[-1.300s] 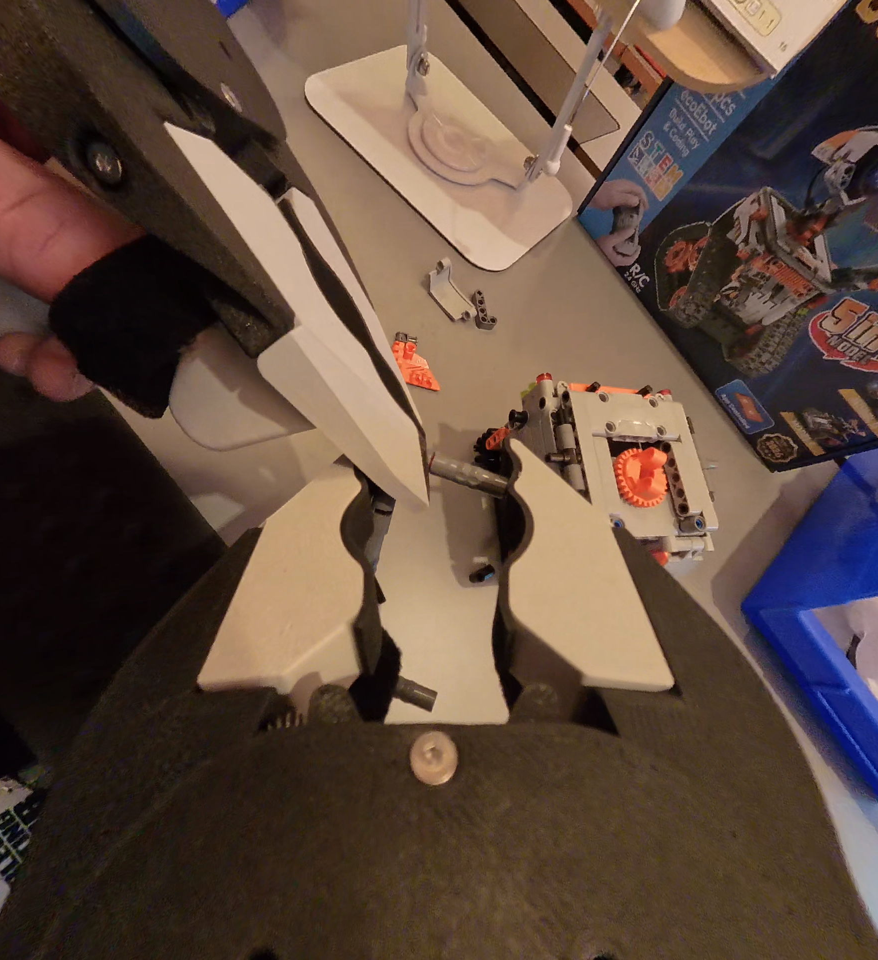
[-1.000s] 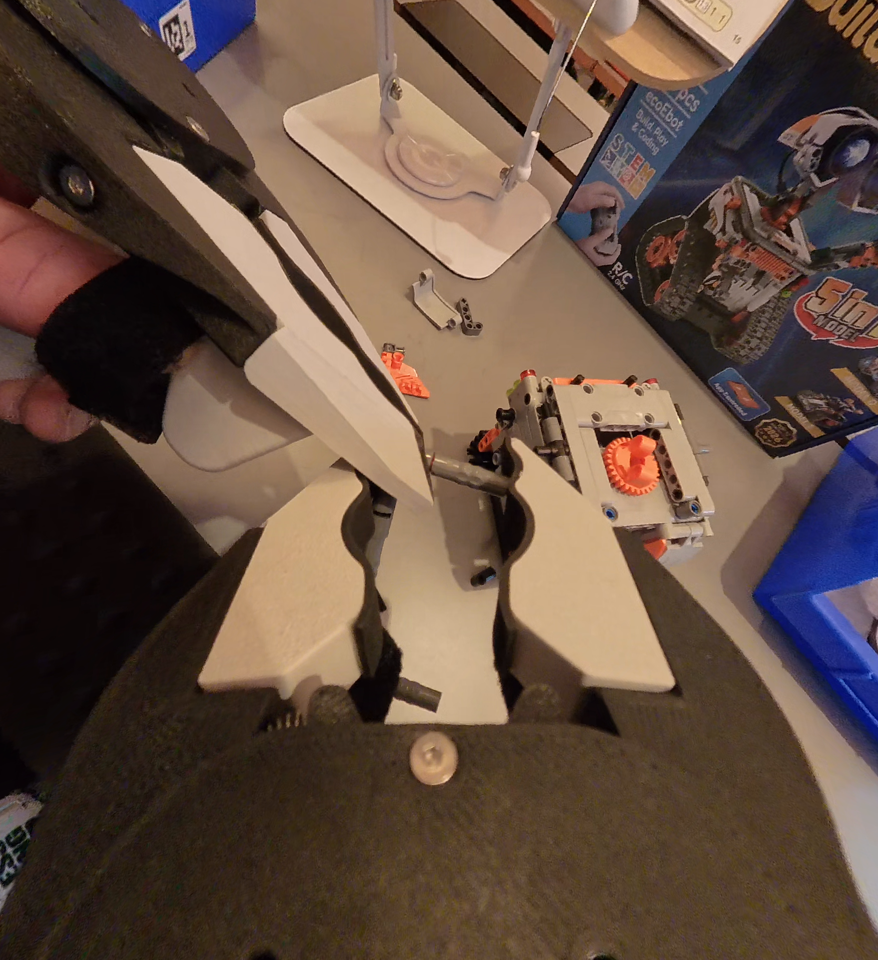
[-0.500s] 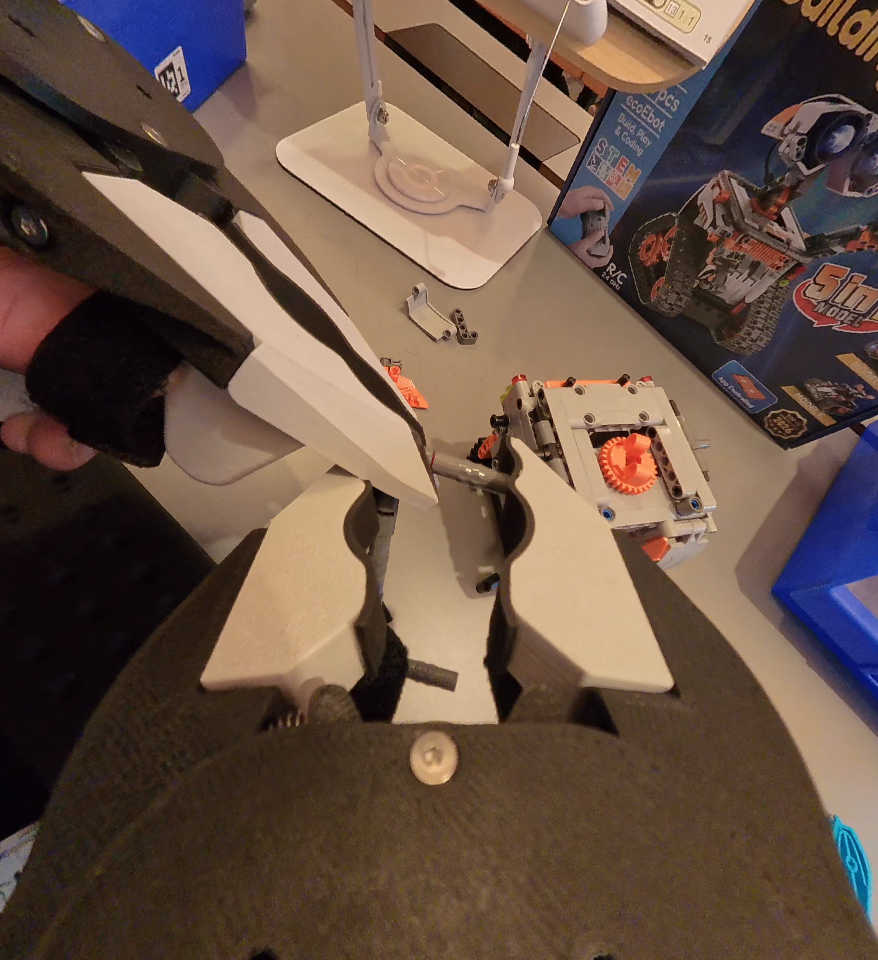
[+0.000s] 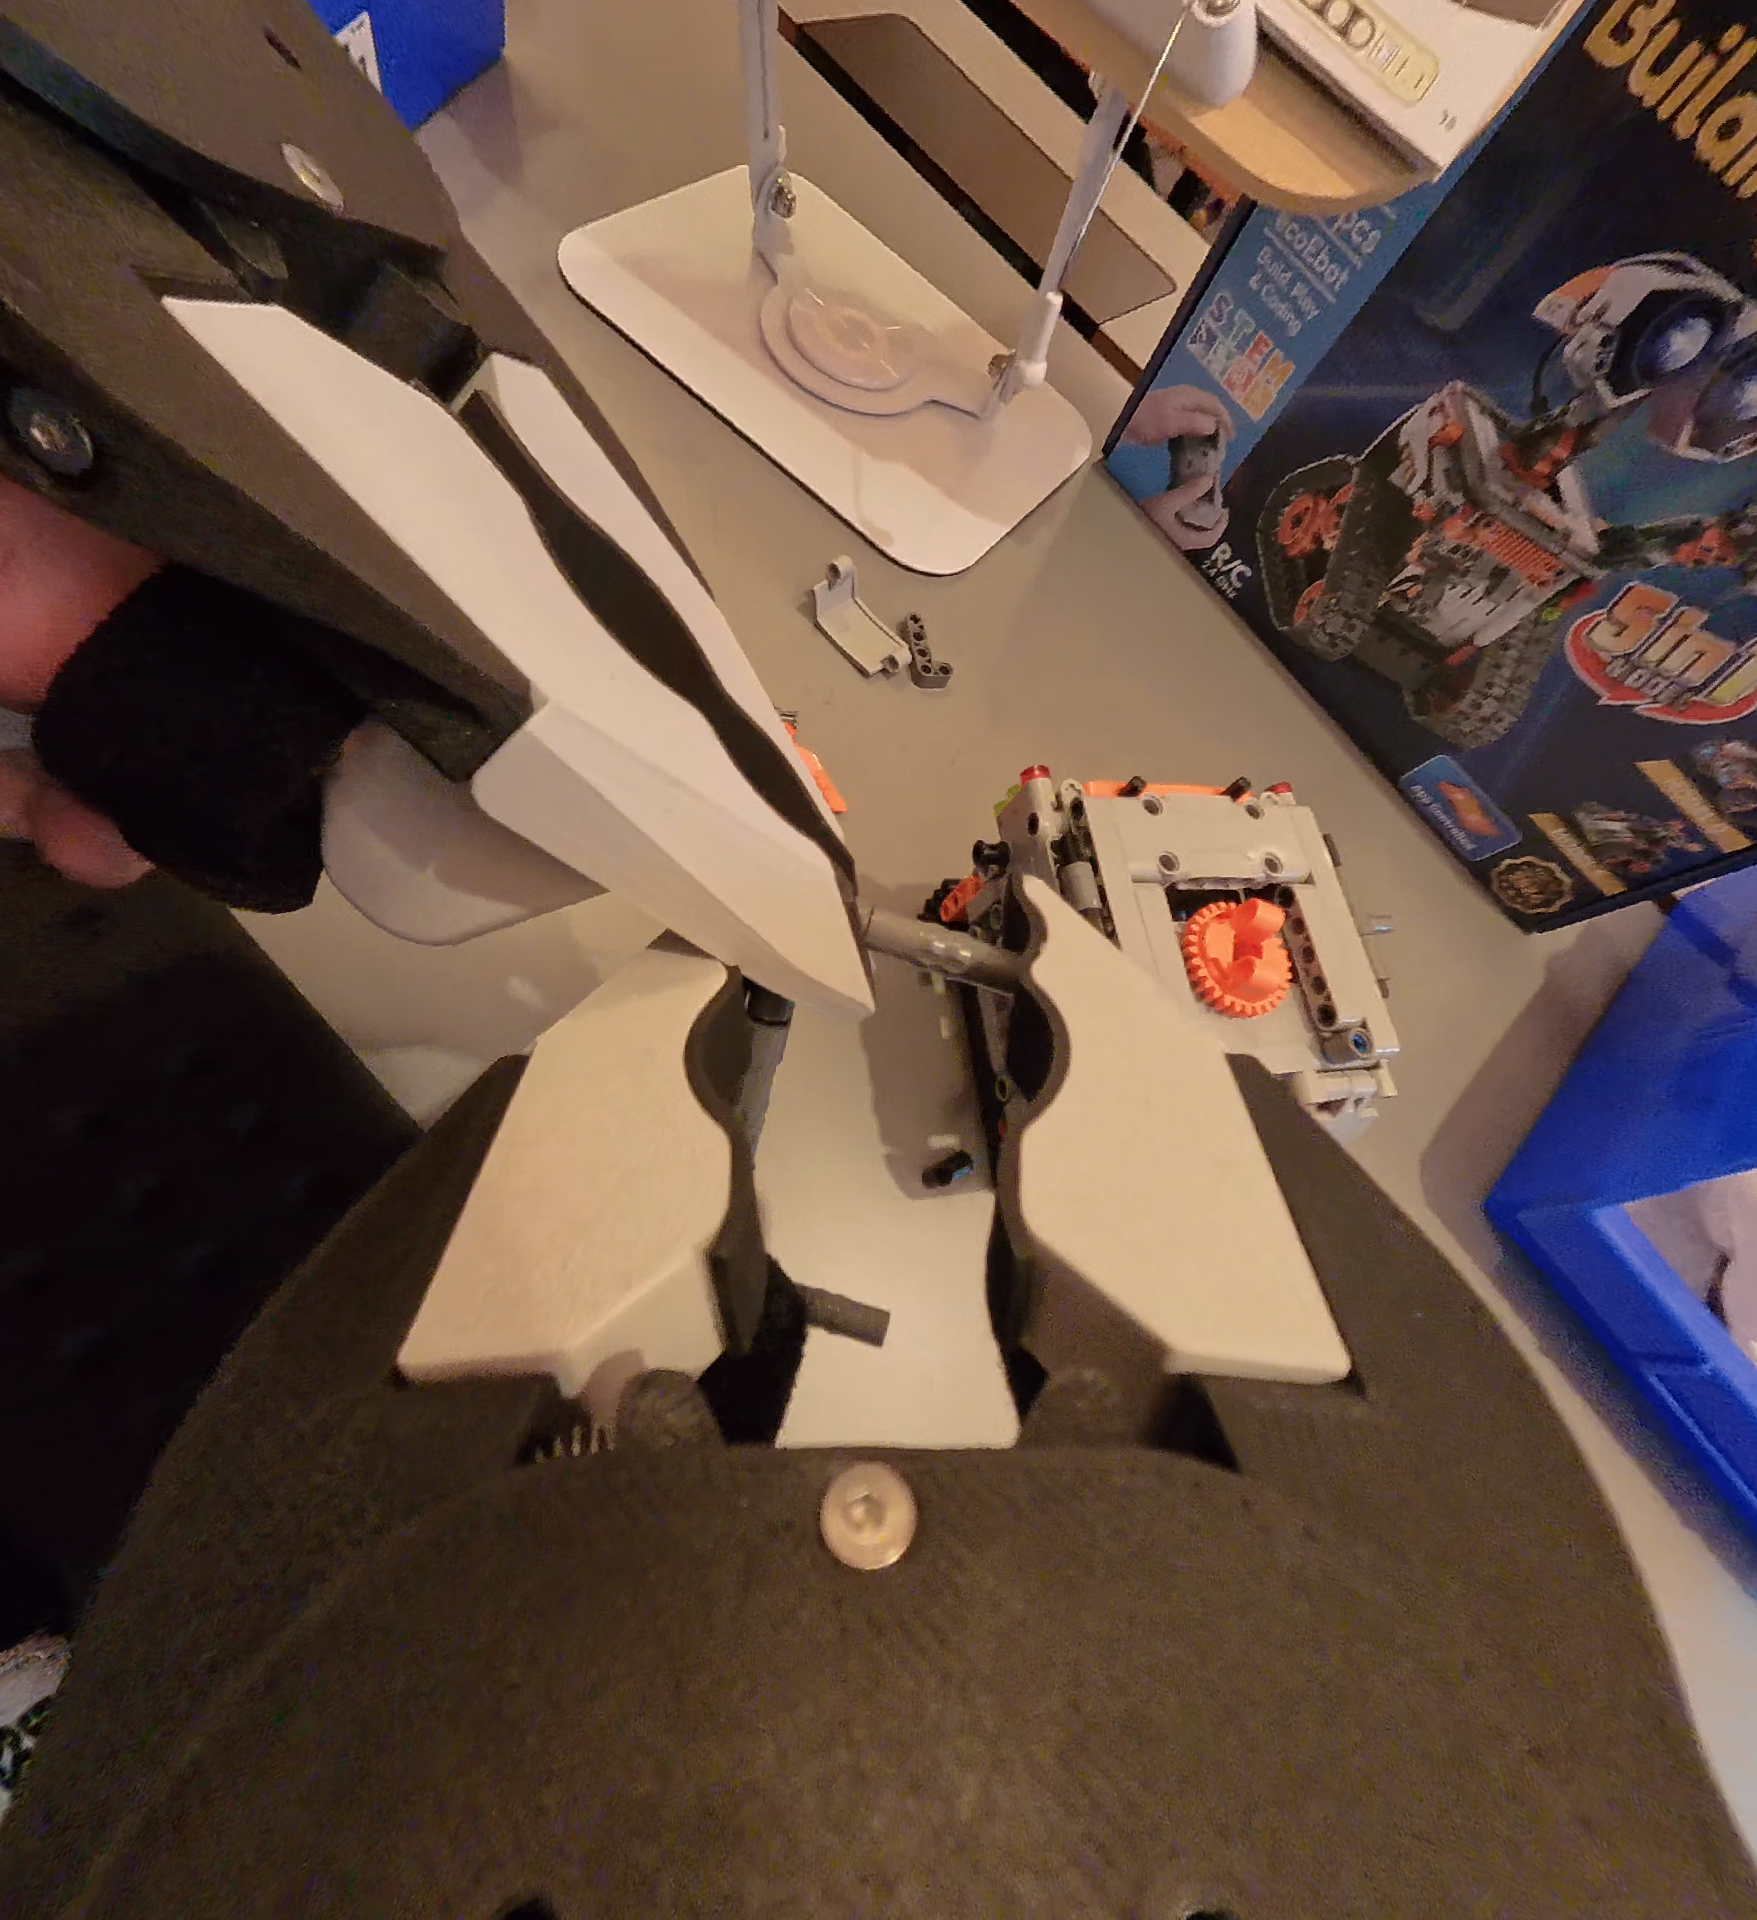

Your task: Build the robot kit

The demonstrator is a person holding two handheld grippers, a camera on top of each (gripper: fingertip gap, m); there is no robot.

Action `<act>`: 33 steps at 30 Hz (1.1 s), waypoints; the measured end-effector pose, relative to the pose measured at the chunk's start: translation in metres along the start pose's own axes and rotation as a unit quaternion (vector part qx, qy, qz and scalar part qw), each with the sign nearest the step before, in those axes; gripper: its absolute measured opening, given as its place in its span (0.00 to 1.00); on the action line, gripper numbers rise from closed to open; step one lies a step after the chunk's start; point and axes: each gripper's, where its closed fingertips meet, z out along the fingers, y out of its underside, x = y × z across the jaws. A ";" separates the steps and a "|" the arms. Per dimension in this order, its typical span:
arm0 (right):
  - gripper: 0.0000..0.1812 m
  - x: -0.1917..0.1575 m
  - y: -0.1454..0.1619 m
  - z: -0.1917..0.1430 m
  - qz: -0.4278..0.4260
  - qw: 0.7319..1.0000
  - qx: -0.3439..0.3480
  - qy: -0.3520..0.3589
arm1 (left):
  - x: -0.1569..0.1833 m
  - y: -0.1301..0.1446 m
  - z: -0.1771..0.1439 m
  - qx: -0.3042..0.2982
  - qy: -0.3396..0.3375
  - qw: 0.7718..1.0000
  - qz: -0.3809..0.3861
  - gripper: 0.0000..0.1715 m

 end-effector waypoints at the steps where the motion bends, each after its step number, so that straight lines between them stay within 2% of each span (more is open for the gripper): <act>1: 0.24 0.000 0.001 0.000 -0.001 1.000 -0.001 0.001 | 0.000 0.001 0.001 -0.007 -0.004 1.000 0.005 0.02; 11: 0.23 0.001 0.010 0.001 -0.056 0.997 -0.042 0.014 | -0.003 0.007 0.006 -0.036 -0.017 0.999 0.028 0.02; 15: 0.24 -0.002 0.005 0.004 -0.031 0.999 -0.038 -0.023 | -0.006 0.006 0.003 -0.015 0.007 1.000 -0.014 0.02; 16: 0.26 0.000 -0.001 -0.001 -0.021 0.999 -0.025 -0.021 | -0.004 0.002 0.000 0.002 0.022 0.999 -0.030 0.03; 17: 0.38 0.006 -0.007 -0.008 -0.018 1.000 -0.009 -0.005 | -0.007 -0.005 -0.004 0.023 0.018 0.999 -0.037 0.03; 18: 0.40 0.010 -0.010 -0.018 -0.024 1.000 0.005 0.008 | -0.009 -0.013 -0.009 0.046 0.023 0.998 -0.044 0.03; 20: 0.29 0.010 -0.008 -0.037 -0.021 0.999 0.026 0.016 | -0.010 -0.023 -0.015 0.071 0.049 0.993 -0.081 0.03; 22: 0.27 0.006 0.004 -0.046 -0.010 1.000 0.018 0.020 | -0.010 -0.027 -0.016 0.086 0.066 0.989 -0.098 0.03; 24: 0.20 0.008 0.002 -0.063 -0.004 0.998 0.055 0.039 | -0.007 -0.029 -0.012 0.096 0.086 0.985 -0.117 0.02; 25: 0.19 0.010 0.001 -0.072 0.016 0.997 0.072 0.038 | -0.008 -0.030 -0.010 0.100 0.089 0.983 -0.123 0.03; 27: 0.14 0.020 0.006 -0.088 0.109 0.988 0.107 0.021 | -0.005 -0.039 -0.011 0.127 0.120 0.975 -0.139 0.02; 29: 0.18 0.030 0.028 -0.088 0.221 0.969 0.112 -0.005 | -0.004 -0.048 -0.011 0.150 0.140 0.967 -0.149 0.02; 31: 0.26 0.024 0.040 -0.078 0.321 0.936 0.124 -0.072 | 0.003 -0.053 -0.008 0.160 0.164 0.962 -0.151 0.02; 33: 0.23 0.019 0.029 -0.075 0.397 0.887 0.176 -0.155 | 0.010 -0.052 0.001 0.151 0.168 0.965 -0.136 0.03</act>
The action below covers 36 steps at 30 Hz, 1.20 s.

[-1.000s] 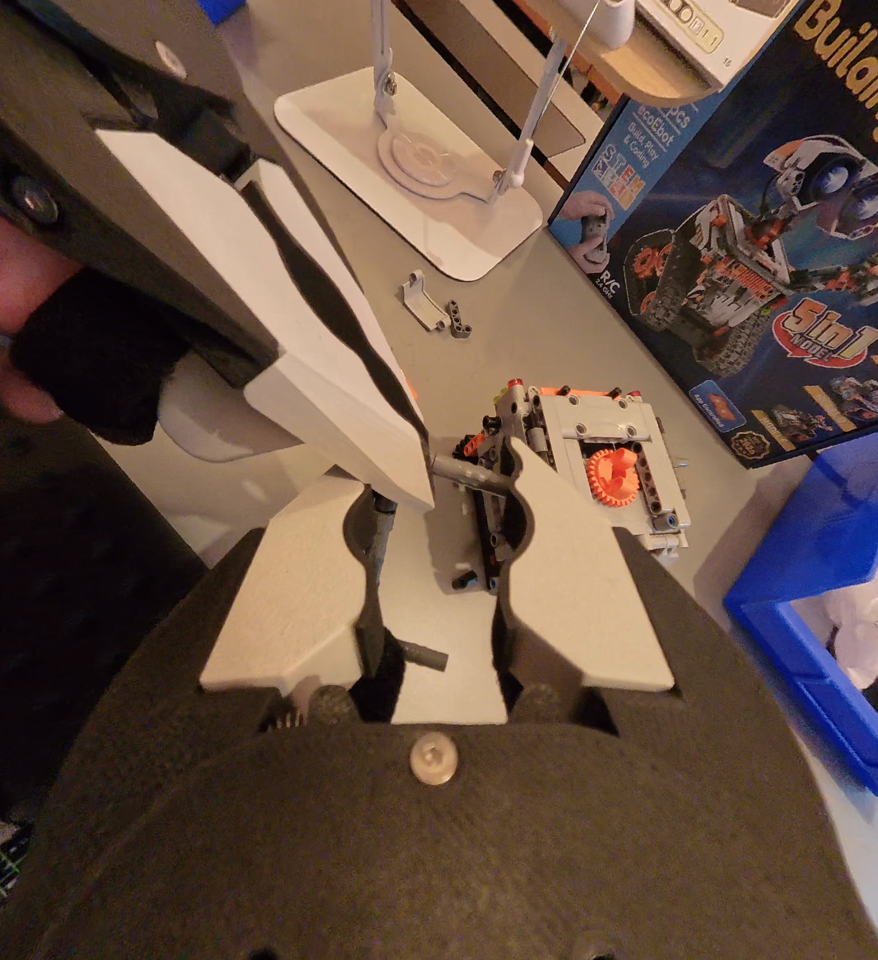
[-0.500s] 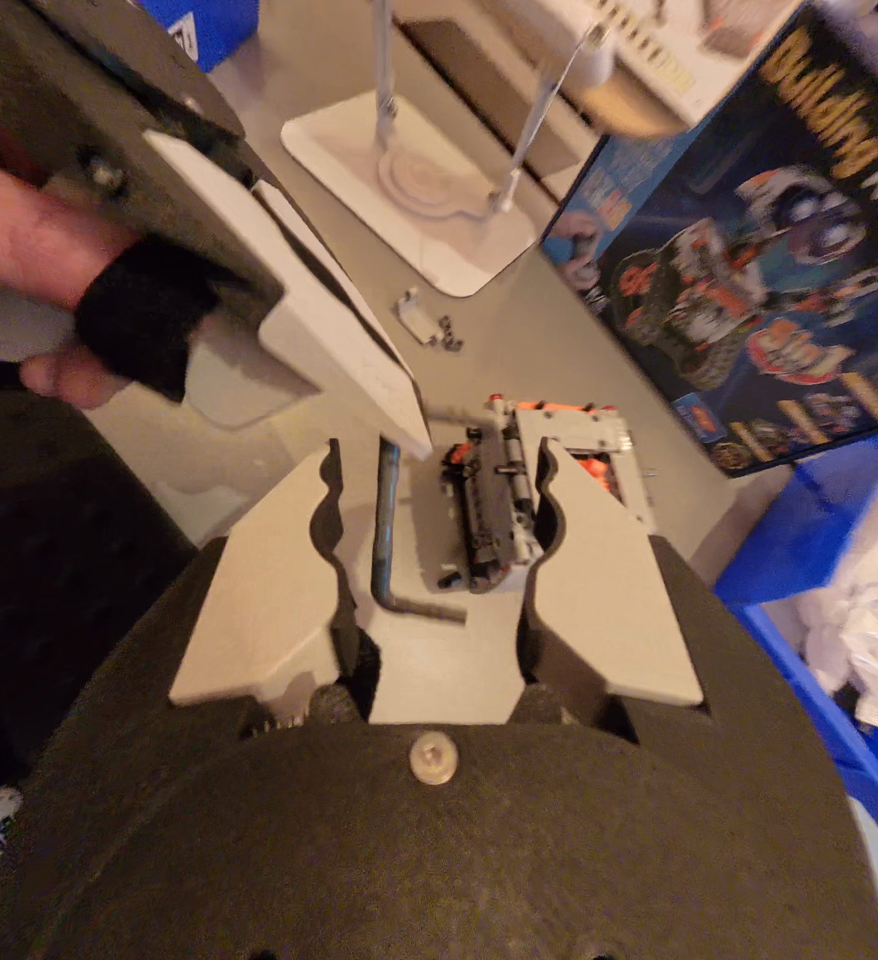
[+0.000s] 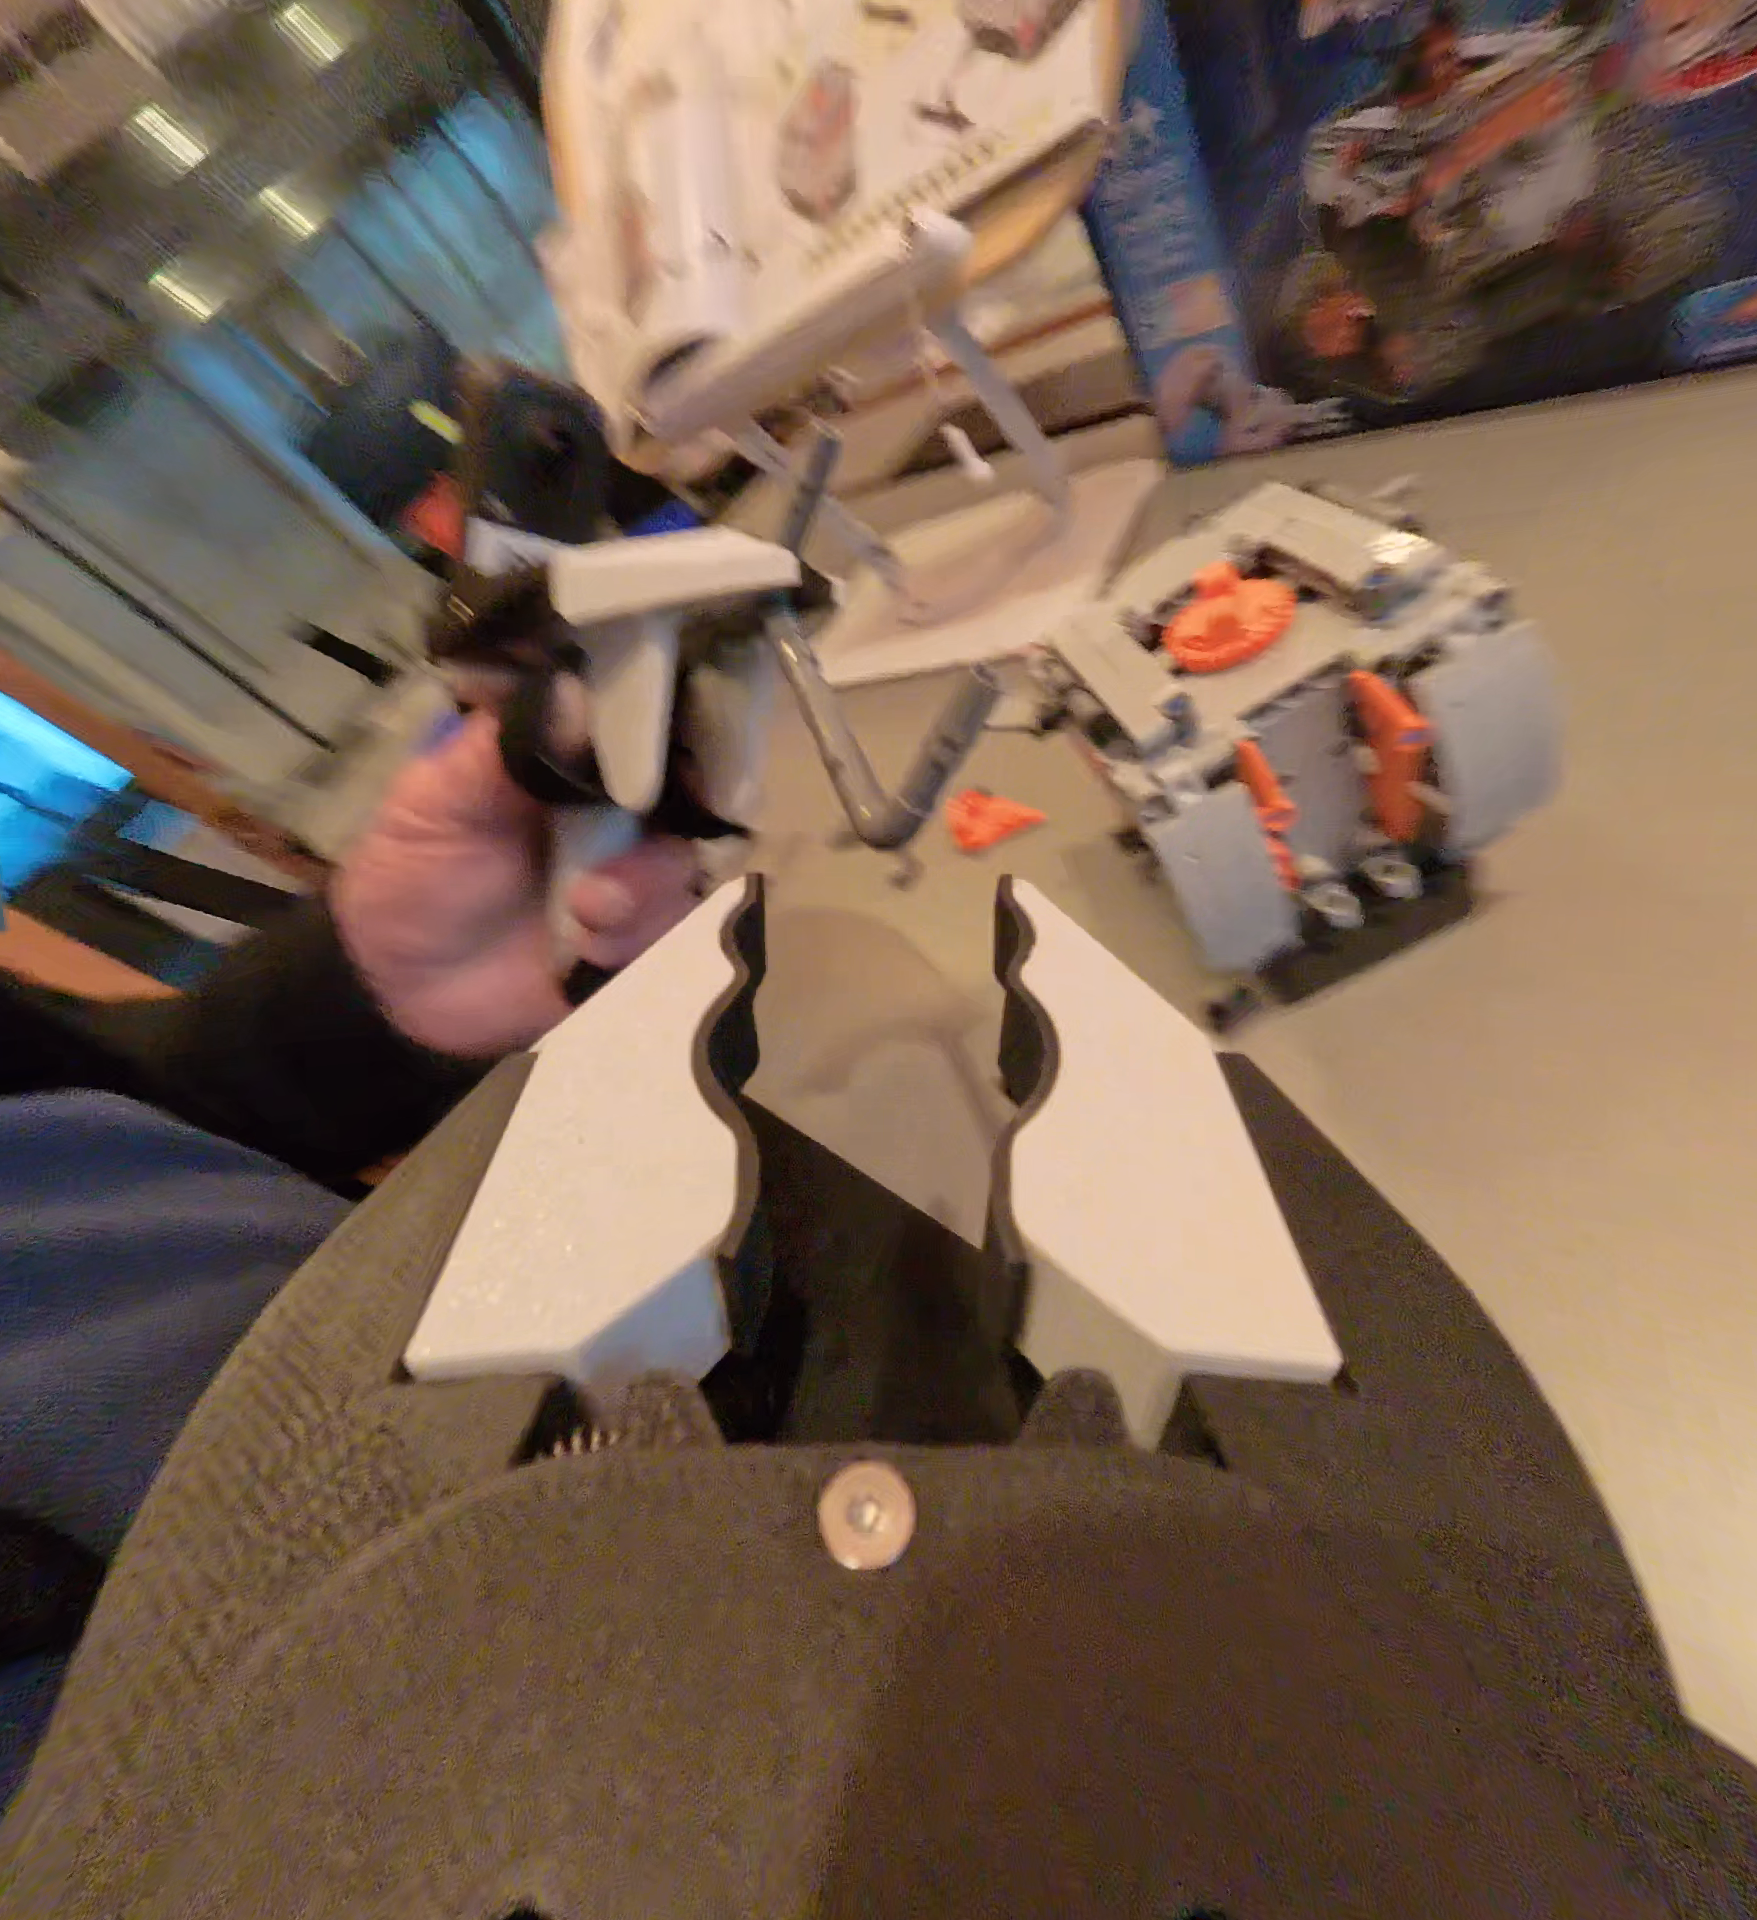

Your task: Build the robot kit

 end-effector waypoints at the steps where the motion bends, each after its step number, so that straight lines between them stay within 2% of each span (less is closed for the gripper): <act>1: 0.18 -0.001 -0.006 0.002 0.031 0.999 0.025 -0.029 | 0.002 0.001 0.004 0.000 0.006 1.000 0.001 0.03; 3: 0.07 -0.003 -0.019 0.001 0.062 0.994 0.061 -0.072 | 0.005 0.004 0.011 -0.004 0.017 1.000 0.003 0.03; 4: 0.05 -0.005 -0.023 0.000 0.058 0.992 0.068 -0.088 | 0.007 0.002 0.013 0.005 0.024 1.000 0.003 0.03; 8: 0.02 -0.006 -0.034 -0.007 0.058 0.988 0.064 -0.131 | 0.010 0.001 0.016 0.006 0.045 0.999 0.004 0.03; 11: 0.02 -0.004 -0.036 -0.011 0.037 0.986 0.003 -0.161 | 0.009 0.008 0.015 -0.022 0.052 0.998 0.010 0.03; 13: 0.02 -0.003 -0.036 -0.016 0.034 0.979 -0.057 -0.192 | 0.008 0.007 0.012 -0.038 0.049 0.998 0.022 0.10; 16: 0.02 0.002 -0.031 -0.021 0.012 0.965 -0.148 -0.214 | 0.014 0.015 0.014 -0.092 0.057 0.993 0.046 0.08; 17: 0.02 0.003 -0.032 -0.021 -0.004 0.964 -0.160 -0.212 | 0.012 0.019 0.015 -0.113 0.049 0.991 0.057 0.03; 18: 0.02 0.003 -0.033 -0.020 -0.010 0.960 -0.177 -0.216 | 0.011 0.025 0.016 -0.137 0.044 0.988 0.058 0.02; 19: 0.02 0.003 -0.034 -0.020 -0.015 0.957 -0.189 -0.219 | 0.011 0.024 0.016 -0.135 0.046 0.988 0.053 0.02; 22: 0.03 0.009 -0.048 -0.010 -0.011 0.961 -0.172 -0.216 | 0.003 0.020 0.016 -0.119 0.025 0.992 0.040 0.02; 24: 0.03 0.011 -0.066 -0.002 0.010 0.970 -0.119 -0.213 | 0.002 0.011 0.017 -0.084 0.028 0.996 0.020 0.02; 26: 0.12 0.019 -0.078 0.005 0.032 0.979 -0.071 -0.187 | 0.000 0.000 0.018 -0.040 0.027 0.999 -0.001 0.01; 29: 0.13 0.022 -0.071 0.008 0.066 0.982 -0.034 -0.176 | -0.003 -0.016 0.016 0.021 0.035 0.999 -0.034 0.02; 32: 0.09 0.018 -0.065 0.013 0.089 0.981 -0.002 -0.174 | -0.008 -0.012 0.023 0.023 0.029 0.999 -0.040 0.02; 35: 0.10 0.020 -0.072 0.018 0.098 0.981 0.030 -0.167 | -0.007 -0.005 0.032 0.017 0.039 0.998 -0.045 0.02; 36: 0.02 0.021 -0.074 0.018 0.093 0.982 0.036 -0.160 | -0.008 -0.005 0.033 0.019 0.040 0.998 -0.047 0.02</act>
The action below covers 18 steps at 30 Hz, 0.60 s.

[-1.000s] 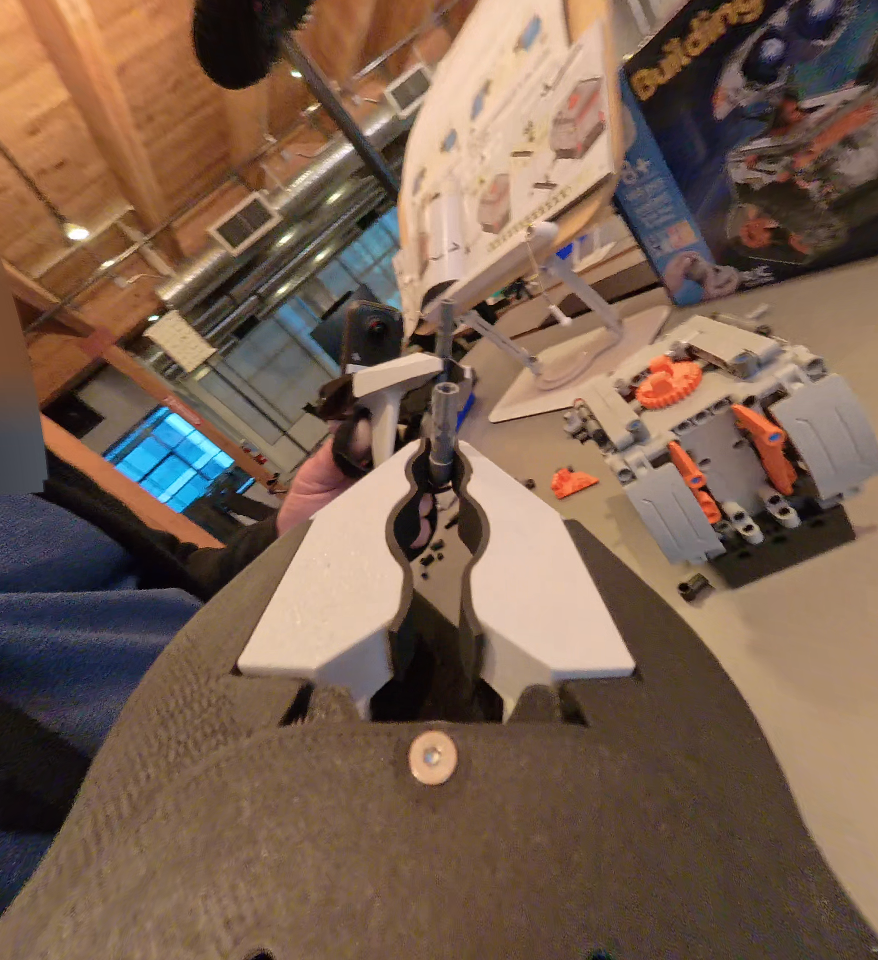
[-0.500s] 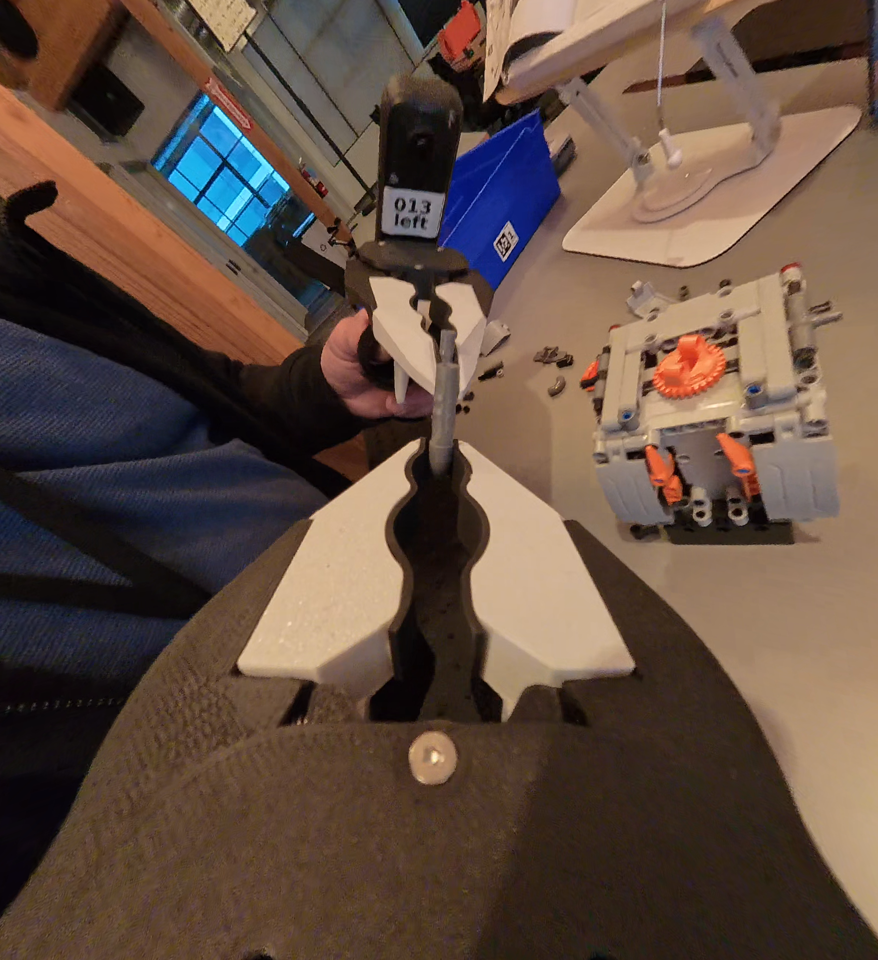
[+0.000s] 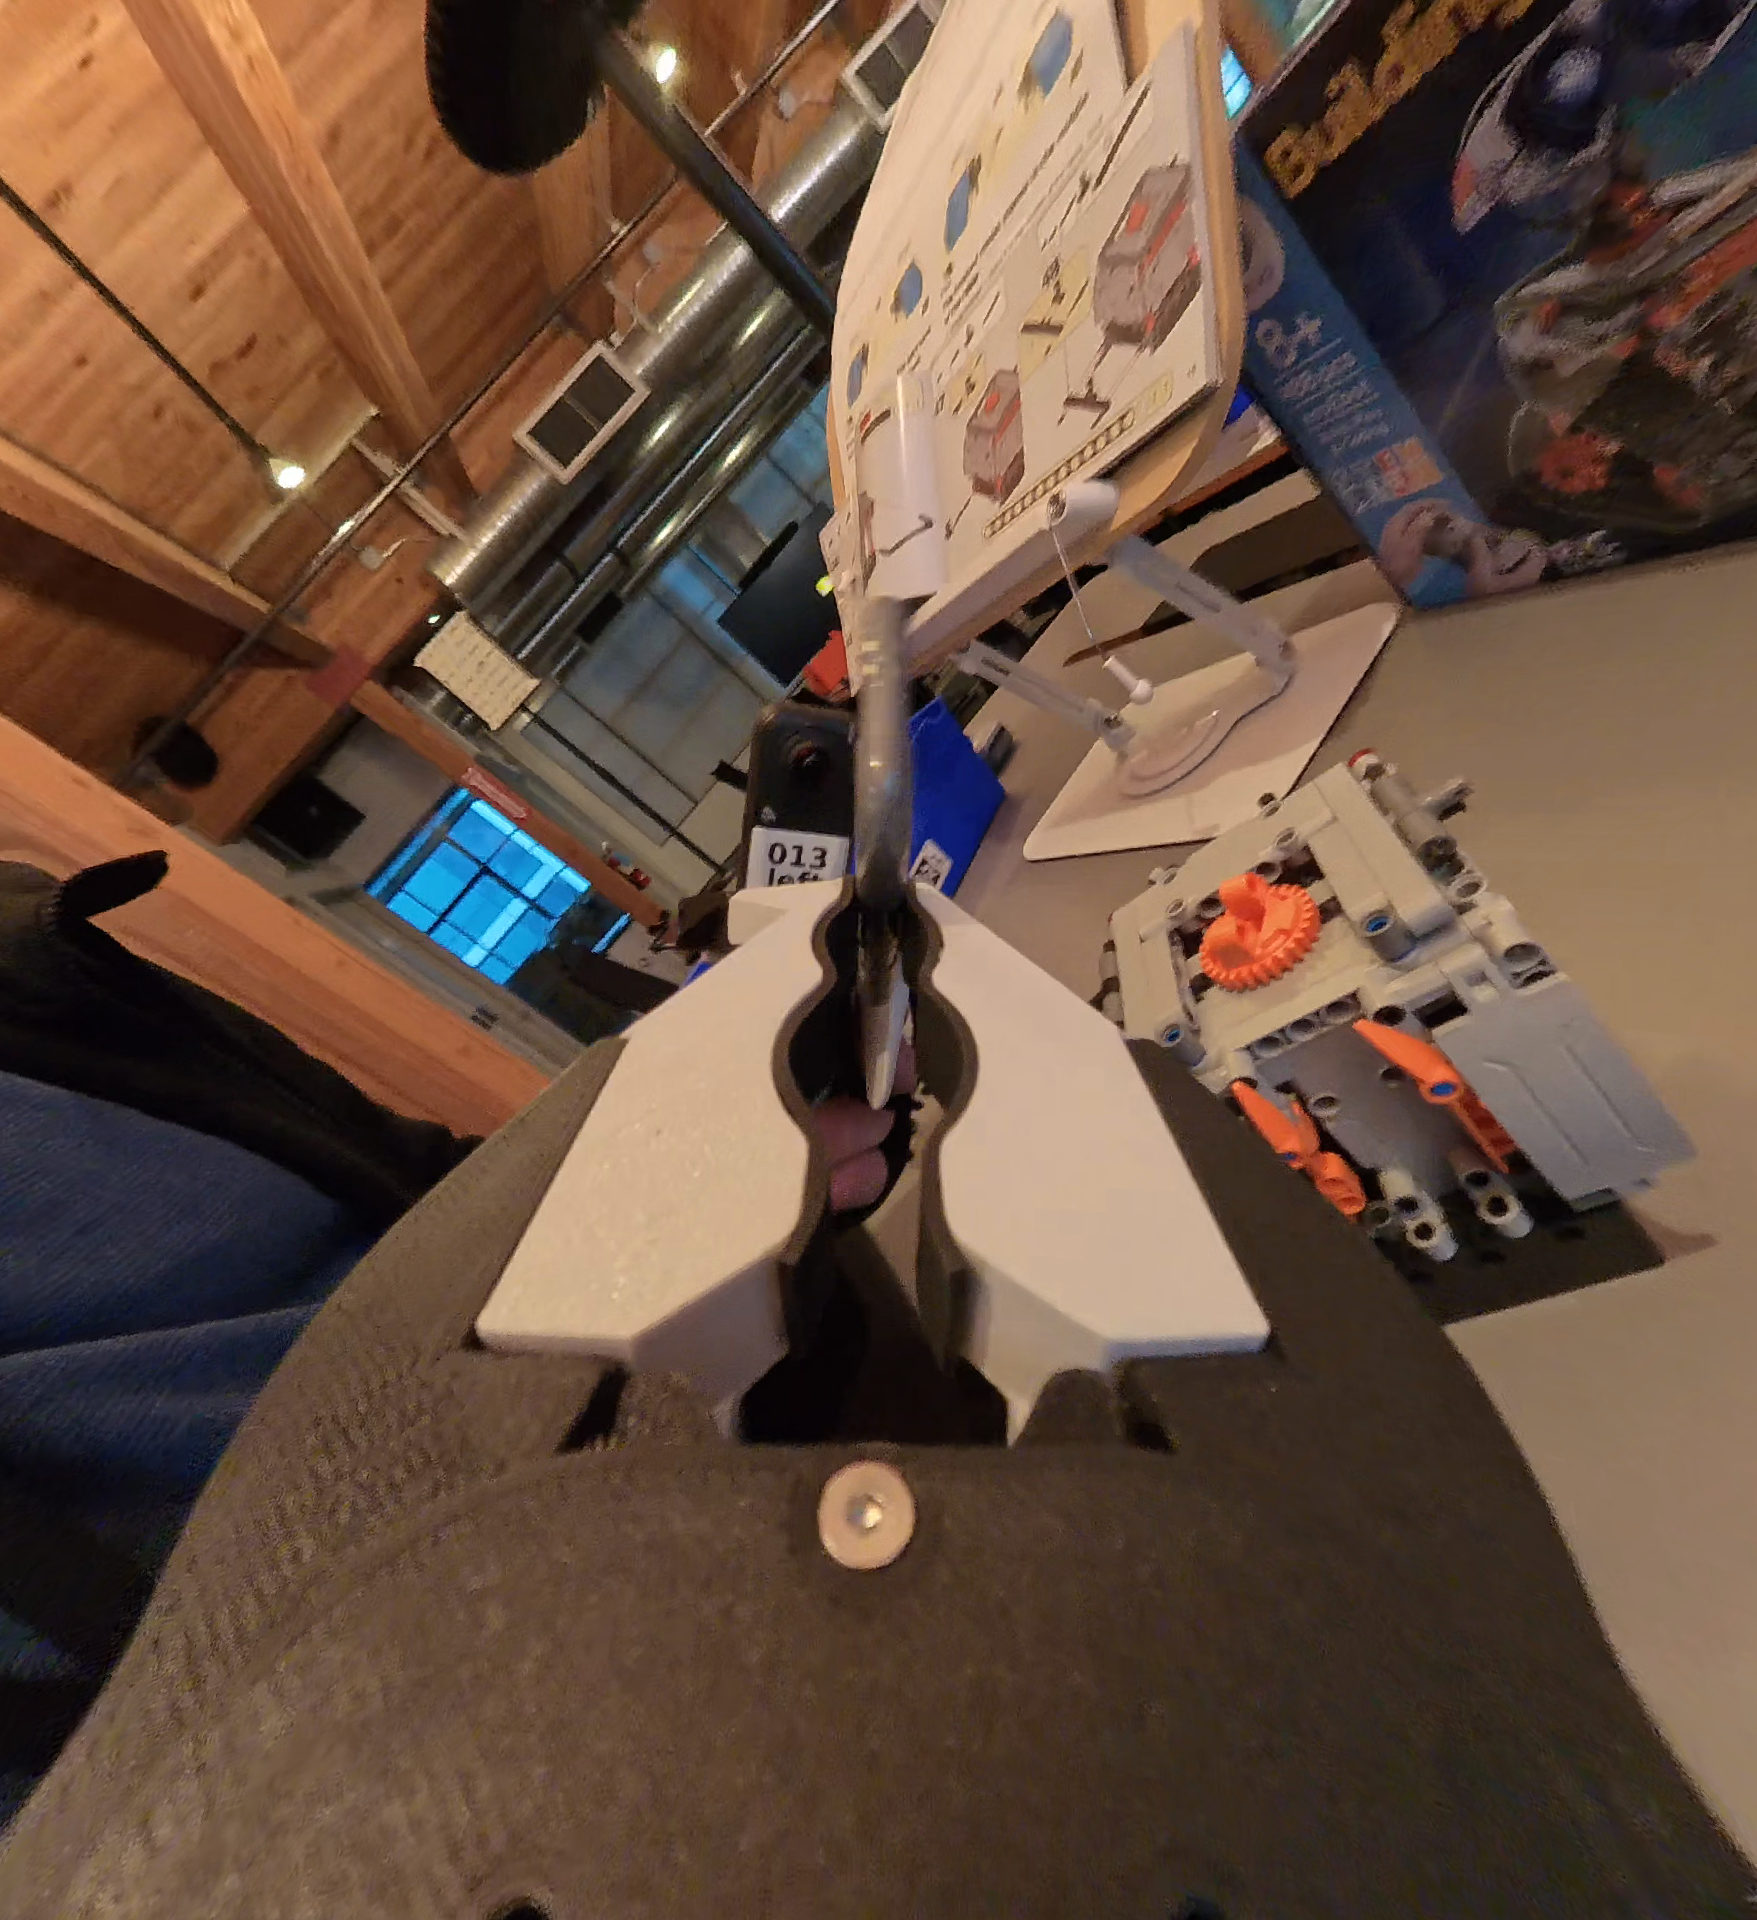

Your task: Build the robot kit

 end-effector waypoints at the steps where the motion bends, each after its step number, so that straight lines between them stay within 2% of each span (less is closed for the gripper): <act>1: 0.02 0.000 -0.001 0.000 -0.006 1.000 -0.002 0.003 | -0.001 -0.001 0.001 0.004 0.001 1.000 -0.004 0.02; 5: 0.02 0.006 -0.002 -0.003 0.005 1.000 -0.020 0.004 | -0.005 0.001 0.000 -0.013 0.003 1.000 -0.007 0.04; 9: 0.02 0.023 -0.003 -0.014 0.051 0.997 -0.061 0.011 | -0.012 -0.012 -0.017 -0.041 -0.062 0.991 0.107 0.10; 12: 0.02 0.039 0.005 -0.017 0.079 0.992 -0.100 0.027 | -0.030 -0.023 -0.032 -0.086 -0.148 0.962 0.212 0.16; 14: 0.02 0.049 0.016 -0.017 0.097 0.986 -0.134 0.035 | -0.039 -0.028 -0.038 -0.114 -0.179 0.942 0.261 0.21; 16: 0.02 0.056 0.024 -0.015 0.120 0.980 -0.153 0.034 | -0.058 -0.027 -0.043 -0.149 -0.221 0.918 0.294 0.24; 18: 0.02 0.063 0.030 -0.012 0.132 0.976 -0.167 0.037 | -0.067 -0.021 -0.042 -0.173 -0.224 0.909 0.306 0.26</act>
